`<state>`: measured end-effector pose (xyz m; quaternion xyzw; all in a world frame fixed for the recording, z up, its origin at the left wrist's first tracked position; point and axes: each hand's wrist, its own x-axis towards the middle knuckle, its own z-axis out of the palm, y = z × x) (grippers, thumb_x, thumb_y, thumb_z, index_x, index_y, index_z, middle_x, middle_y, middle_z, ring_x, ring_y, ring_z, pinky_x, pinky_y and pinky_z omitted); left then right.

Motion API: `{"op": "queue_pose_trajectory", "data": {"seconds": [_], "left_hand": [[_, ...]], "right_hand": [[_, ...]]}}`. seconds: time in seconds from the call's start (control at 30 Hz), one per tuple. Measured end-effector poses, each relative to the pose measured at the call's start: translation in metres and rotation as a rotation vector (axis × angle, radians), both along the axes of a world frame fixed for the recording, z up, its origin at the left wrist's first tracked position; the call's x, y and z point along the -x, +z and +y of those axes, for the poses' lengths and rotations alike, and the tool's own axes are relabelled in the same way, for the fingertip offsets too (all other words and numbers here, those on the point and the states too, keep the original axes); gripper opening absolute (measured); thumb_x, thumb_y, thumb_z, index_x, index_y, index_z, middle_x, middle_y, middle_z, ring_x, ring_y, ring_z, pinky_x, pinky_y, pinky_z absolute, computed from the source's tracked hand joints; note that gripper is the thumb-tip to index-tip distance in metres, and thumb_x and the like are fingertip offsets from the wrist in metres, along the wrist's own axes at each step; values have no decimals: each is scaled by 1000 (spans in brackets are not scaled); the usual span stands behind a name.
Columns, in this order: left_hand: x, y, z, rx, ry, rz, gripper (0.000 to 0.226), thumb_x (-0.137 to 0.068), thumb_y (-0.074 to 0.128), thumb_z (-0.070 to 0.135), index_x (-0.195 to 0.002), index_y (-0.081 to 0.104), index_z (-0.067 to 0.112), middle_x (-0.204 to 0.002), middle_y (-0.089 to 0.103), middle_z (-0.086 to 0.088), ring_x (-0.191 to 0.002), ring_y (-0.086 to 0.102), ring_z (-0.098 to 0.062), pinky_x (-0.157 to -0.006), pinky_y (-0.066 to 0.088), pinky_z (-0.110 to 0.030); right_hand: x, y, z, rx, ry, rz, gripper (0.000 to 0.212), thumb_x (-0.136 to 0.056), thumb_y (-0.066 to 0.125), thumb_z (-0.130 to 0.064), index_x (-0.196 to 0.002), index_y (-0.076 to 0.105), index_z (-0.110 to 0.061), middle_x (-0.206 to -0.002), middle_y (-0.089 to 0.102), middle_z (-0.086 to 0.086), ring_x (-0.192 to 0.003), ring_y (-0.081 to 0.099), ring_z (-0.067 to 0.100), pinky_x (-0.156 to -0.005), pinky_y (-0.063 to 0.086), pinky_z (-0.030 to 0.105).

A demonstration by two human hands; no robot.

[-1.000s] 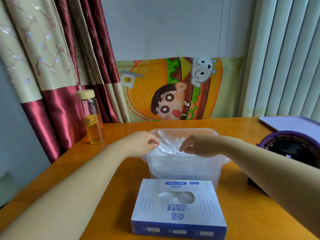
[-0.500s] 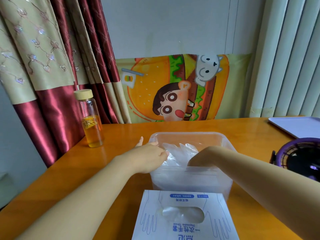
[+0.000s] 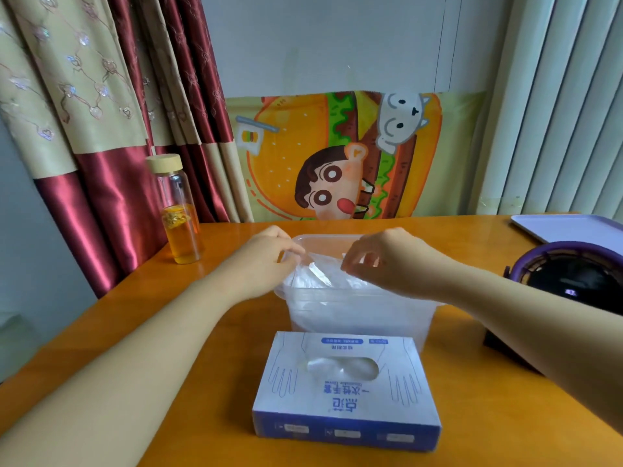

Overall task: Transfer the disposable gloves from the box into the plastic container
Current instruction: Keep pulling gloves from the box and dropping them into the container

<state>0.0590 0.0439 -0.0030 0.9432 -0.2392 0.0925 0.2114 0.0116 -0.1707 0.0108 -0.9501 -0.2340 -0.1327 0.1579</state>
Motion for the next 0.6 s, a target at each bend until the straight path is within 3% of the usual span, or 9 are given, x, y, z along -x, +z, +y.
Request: {"op": "queue_pose_trajectory", "data": {"seconds": [0.07, 0.17, 0.3, 0.4, 0.5, 0.6], "left_hand": [[9, -2, 2, 34, -20, -42, 29, -98, 48, 23, -125, 60, 29, -113, 46, 12, -109, 46, -5, -89, 34, -20], [30, -5, 5, 77, -77, -133, 29, -98, 50, 20, -123, 60, 29, -112, 48, 15, -108, 45, -2, -90, 34, -19], [64, -11, 6, 109, -164, -213, 27, -96, 53, 17, -117, 63, 29, -104, 51, 21, -93, 50, 6, -79, 38, -7], [81, -26, 9, -13, -205, -4, 27, -92, 61, 29, -118, 61, 34, -99, 51, 29, -93, 53, 4, -74, 41, -6], [82, -44, 15, -261, -197, 249, 60, -83, 67, 48, -138, 46, 35, -131, 47, 24, -120, 44, 1, -92, 36, -14], [79, -53, 19, -345, -170, 363, 77, -81, 67, 53, -148, 32, 33, -153, 28, 16, -137, 30, -7, -111, 30, -26]], "right_hand": [[24, -3, 4, 47, 114, 96, 17, -92, 59, -26, -103, 72, -26, -96, 68, -15, -71, 57, -4, -63, 43, 2], [43, -24, 10, 270, 190, 328, 25, -95, 54, -26, -116, 66, -30, -116, 65, -14, -85, 55, -3, -70, 38, 1], [44, -54, 16, 450, 186, 335, 38, -97, 51, -24, -134, 51, -34, -126, 54, -3, -110, 54, 18, -87, 42, 21], [35, -69, 19, 480, 205, 308, 42, -96, 53, -26, -136, 47, -38, -115, 51, -2, -101, 53, 18, -76, 44, 21], [31, -79, 20, 383, 178, 264, 34, -96, 53, -27, -128, 57, -37, -97, 44, -13, -92, 51, 12, -63, 36, 10], [36, -86, 22, 276, 171, 202, 26, -95, 53, -27, -116, 67, -31, -103, 54, -10, -97, 57, 11, -73, 50, 17]]}}
